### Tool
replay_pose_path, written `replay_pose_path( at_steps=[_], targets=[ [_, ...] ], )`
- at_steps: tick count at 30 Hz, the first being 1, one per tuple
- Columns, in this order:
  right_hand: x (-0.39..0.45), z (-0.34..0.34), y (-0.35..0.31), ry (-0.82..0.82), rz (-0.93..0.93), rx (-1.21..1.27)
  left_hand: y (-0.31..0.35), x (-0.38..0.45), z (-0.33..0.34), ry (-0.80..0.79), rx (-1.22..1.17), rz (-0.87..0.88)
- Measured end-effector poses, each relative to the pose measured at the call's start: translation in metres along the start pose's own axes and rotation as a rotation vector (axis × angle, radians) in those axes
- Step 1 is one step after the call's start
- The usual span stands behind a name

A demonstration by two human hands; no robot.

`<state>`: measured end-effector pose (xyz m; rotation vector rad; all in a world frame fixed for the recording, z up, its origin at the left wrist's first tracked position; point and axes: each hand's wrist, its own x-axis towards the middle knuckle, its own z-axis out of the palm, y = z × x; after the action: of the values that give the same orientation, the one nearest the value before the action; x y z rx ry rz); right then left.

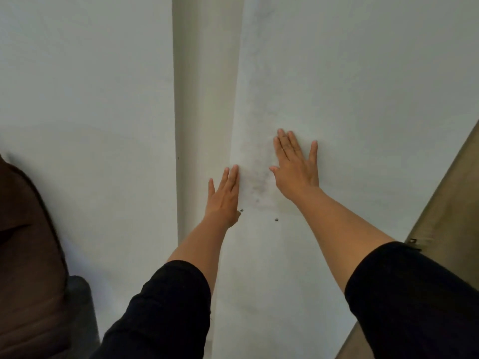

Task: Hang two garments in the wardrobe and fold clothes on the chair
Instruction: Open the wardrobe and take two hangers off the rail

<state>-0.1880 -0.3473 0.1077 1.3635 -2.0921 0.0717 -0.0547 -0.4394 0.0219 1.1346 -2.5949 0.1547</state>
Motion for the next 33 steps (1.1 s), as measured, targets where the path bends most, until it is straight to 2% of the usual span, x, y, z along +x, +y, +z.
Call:
replay_pose_path(
  at_steps=[7, 11, 16, 21, 28, 33],
  targets=[
    [0.0, 0.0, 0.011, -0.01, -0.029, -0.028, 0.005, 0.005, 0.018, 0.083, -0.036, 0.011],
    [-0.005, -0.019, 0.012, -0.037, -0.003, -0.072, 0.013, 0.01, 0.003, 0.252, -0.077, 0.239],
    [-0.02, -0.065, 0.037, -0.002, 0.229, -0.067, 0.042, 0.024, -0.036, 0.338, -0.149, 0.429],
    [-0.055, -0.119, 0.086, 0.047, 0.404, -0.214, 0.08, 0.039, -0.073, 0.453, -0.246, 0.589],
    [-0.107, -0.189, 0.158, 0.111, 0.638, -0.424, 0.181, 0.045, -0.139, 0.559, -0.371, 0.766],
    [-0.134, -0.221, 0.208, 0.159, 0.734, -0.513, 0.257, 0.054, -0.188, 0.617, -0.443, 0.853]
  ],
)
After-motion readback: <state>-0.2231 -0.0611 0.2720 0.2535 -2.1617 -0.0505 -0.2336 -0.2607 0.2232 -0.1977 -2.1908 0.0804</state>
